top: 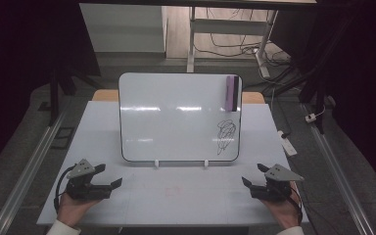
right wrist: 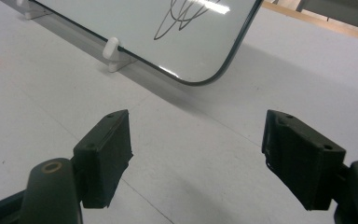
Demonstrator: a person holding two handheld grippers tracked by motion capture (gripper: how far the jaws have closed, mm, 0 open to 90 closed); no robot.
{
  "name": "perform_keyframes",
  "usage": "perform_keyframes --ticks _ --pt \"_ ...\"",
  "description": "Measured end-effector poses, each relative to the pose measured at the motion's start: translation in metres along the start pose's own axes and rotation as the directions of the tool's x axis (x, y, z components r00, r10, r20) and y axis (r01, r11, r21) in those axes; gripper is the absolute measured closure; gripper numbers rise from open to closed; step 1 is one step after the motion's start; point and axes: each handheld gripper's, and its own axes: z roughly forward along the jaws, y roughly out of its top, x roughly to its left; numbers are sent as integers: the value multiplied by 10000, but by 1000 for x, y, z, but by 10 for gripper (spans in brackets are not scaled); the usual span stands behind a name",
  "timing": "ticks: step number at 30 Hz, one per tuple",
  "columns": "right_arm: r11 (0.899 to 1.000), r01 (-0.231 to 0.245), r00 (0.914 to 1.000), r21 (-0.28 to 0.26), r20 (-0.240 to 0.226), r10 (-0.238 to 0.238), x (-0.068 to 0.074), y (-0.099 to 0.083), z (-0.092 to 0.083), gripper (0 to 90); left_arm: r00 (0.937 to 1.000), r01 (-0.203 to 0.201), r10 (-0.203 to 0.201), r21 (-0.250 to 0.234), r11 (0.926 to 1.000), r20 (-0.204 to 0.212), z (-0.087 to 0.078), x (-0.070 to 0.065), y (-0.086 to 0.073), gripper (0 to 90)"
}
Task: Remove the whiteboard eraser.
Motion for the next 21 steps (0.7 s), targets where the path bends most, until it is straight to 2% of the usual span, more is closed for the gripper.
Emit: perform_keyframes --ticks 16,21 --pt "9999 34 9999 124 148 -36 6 0 0 249 10000 -6 6 57 10000 7 2 -2 3 143" --pt "9999 -37 9994 -120 353 42 8 6 -5 256 10000 -20 20 87 10000 -11 3 -1 2 144"
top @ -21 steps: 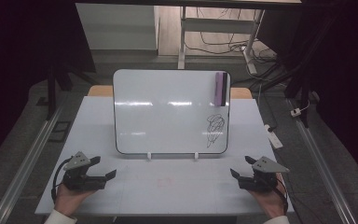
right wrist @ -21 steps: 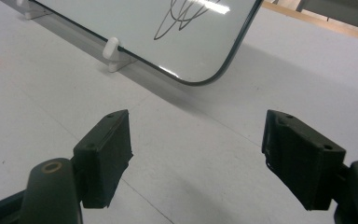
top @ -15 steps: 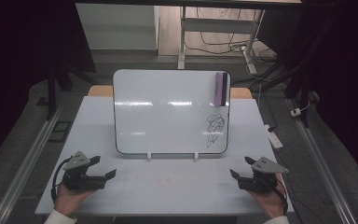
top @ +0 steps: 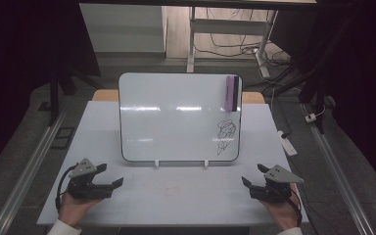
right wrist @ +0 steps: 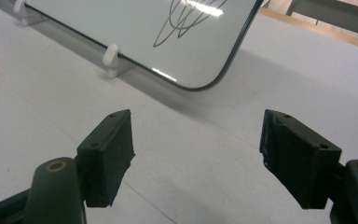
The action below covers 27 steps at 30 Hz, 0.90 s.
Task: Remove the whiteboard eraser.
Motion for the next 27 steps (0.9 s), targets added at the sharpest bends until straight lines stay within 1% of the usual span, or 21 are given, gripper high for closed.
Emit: perform_keyframes --ticks 5,6,12,14,16,17,18,20,21,22,27 --pt "9998 -91 9999 -149 125 93 1 9 -1 260 10000 34 -34 43 10000 14 1 0 0 144" --pt "9998 -109 9997 -183 194 113 1 15 0 261 10000 48 -48 55 10000 33 2 0 1 144" --pt "9991 -142 9993 -395 342 156 0 34 2 267 10000 -2 1 116 9999 95 4 -1 1 144" --pt "9983 -256 9990 -522 361 275 -2 40 4 269 9999 27 -29 138 9999 125 5 0 1 144" --pt "9981 -319 9985 -531 425 341 -4 47 9 269 9999 30 -32 139 9999 126 5 -1 1 144" --pt "9981 -319 9985 -531 425 341 -4 47 9 269 9999 31 -33 135 9999 130 5 -1 1 144" --pt "9977 -382 9982 -564 445 407 -5 54 13 269 9999 29 -30 140 9999 133 5 -1 1 144" --pt "9969 -458 9977 -636 479 489 -6 62 17 270 9999 34 -37 172 9998 146 6 -1 1 144" --pt "9969 -458 9977 -636 479 489 -6 62 17 270 9999 34 -37 172 9998 146 6 -1 1 144" --pt "9959 -539 9970 -722 510 576 -7 71 21 270 9999 38 -40 177 9998 151 6 -1 1 144" --pt "9934 -626 9955 -962 646 689 -10 94 29 277 9999 18 -22 218 9998 162 7 -1 1 144"
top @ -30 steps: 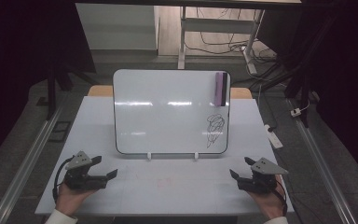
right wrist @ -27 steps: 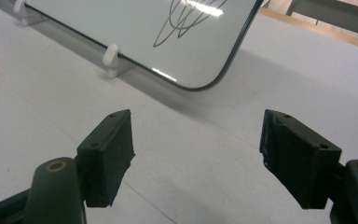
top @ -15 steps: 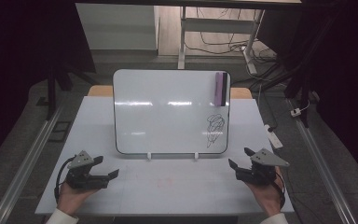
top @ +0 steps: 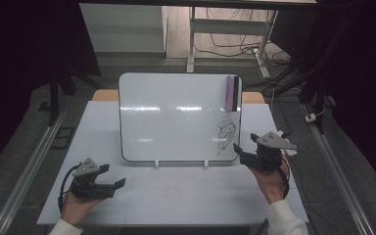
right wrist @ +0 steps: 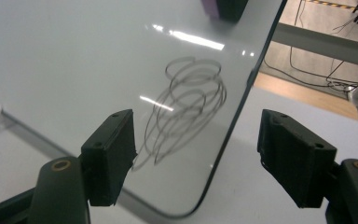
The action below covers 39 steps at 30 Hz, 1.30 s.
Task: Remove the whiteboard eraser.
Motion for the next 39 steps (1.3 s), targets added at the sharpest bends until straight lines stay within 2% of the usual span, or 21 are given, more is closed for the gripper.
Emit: perform_keyframes --ticks 1,2,9,14,22,25,32,36,39 --pt "10000 0 10000 0 0 0 0 0 0 277 10000 1 -1 16 10000 19 0 0 0 144" --pt "10000 -30 9999 -25 99 30 0 9 5 284 10000 0 0 22 10000 26 0 0 0 144" --pt "9997 15 9986 -233 521 -3 1 39 21 308 10000 32 -32 51 10000 37 1 1 -1 144" --pt "9997 -9 9956 -234 941 31 1 52 30 325 10000 22 -22 69 10000 50 1 1 -1 144" --pt "9987 -380 9906 -343 1299 422 -2 58 40 371 10000 12 -12 83 10000 53 2 1 -1 144" --pt "9974 -522 9902 -493 1268 581 -1 61 42 377 10000 3 -4 108 9999 44 2 2 -1 144" --pt "9981 -360 9901 -508 1336 425 4 72 49 392 10000 -77 76 193 9998 63 4 0 -1 144" --pt "9973 -316 9868 -664 1565 417 6 79 55 502 9999 -80 77 269 9996 79 5 1 -2 144" --pt "9974 -358 9838 -620 1733 461 7 81 57 542 9999 -86 84 284 9996 77 5 1 -2 144"
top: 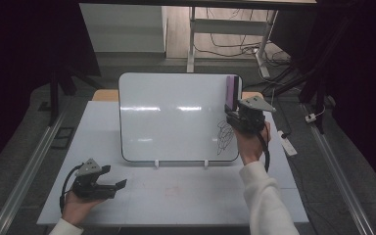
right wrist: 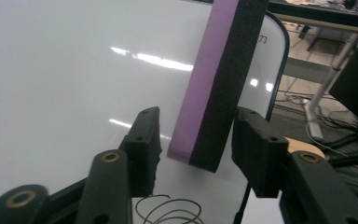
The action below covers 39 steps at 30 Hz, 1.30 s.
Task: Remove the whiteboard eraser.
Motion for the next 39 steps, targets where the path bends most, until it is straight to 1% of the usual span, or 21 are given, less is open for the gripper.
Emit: perform_keyframes --ticks 1,3,4,10,13,14,16,19,22,24,25,27,31,32,34,35,36,39 --pt "10000 -26 9999 30 111 26 0 0 1 564 10000 -14 14 -11 10000 7 0 0 0 144" --pt "9995 -316 9994 79 105 315 -1 1 2 580 10000 -1 1 -19 10000 15 -1 0 0 144" --pt "9993 -366 9993 99 111 365 -1 1 2 582 10000 8 -8 -22 10000 12 -1 0 0 144" --pt "9982 -533 9981 267 313 524 2 3 5 593 10000 56 -56 -62 10000 -34 0 1 0 144" --pt "9979 -546 9977 335 410 532 4 5 5 616 9999 73 -74 -91 9999 -76 -1 2 0 144" --pt "9978 -544 9974 385 483 525 5 6 4 640 9999 65 -65 -101 9999 -80 -1 2 0 144" --pt "9977 -558 9973 377 504 538 5 7 3 648 9999 63 -64 -115 9999 -81 -1 1 0 144" --pt "9967 -750 9963 302 434 737 5 6 1 665 9999 50 -51 -111 9999 -93 -1 2 0 144" --pt "9967 -794 9962 188 386 786 3 4 -1 676 9999 68 -70 -141 9999 -98 -1 2 -1 144" --pt "9955 -943 9954 57 164 942 1 1 -4 682 9999 104 -106 -154 9998 -114 -2 2 -1 144" --pt "9955 -943 9954 57 164 942 1 1 -4 682 9999 108 -109 -159 9998 -116 -2 2 -1 144" --pt "9946 -1020 9948 -209 -97 1018 1 1 -11 684 9999 106 -107 -137 9999 -113 -1 3 -1 144" --pt "9945 -983 9946 -353 -360 971 1 -1 -19 685 9999 87 -88 -133 9999 -120 -1 3 -1 144" --pt "9946 -950 9941 -420 -573 926 -1 -4 -23 686 9999 77 -79 -144 9999 -133 -1 2 -1 145" --pt "9940 -979 9923 -483 -810 938 -2 -8 -29 686 9999 47 -49 -139 9999 -135 -1 2 -1 146" --pt "9940 -979 9923 -483 -810 938 -2 -8 -29 686 9999 38 -39 -128 9999 -135 -1 2 -1 146" --pt "9946 -907 9905 -506 -1078 849 -3 -12 -35 686 9999 12 -13 -121 9999 -124 -1 2 -1 146" --pt "9958 -794 9845 -461 -1606 711 -6 -21 -44 686 9999 -1 -1 -118 9999 -105 0 2 -1 148"
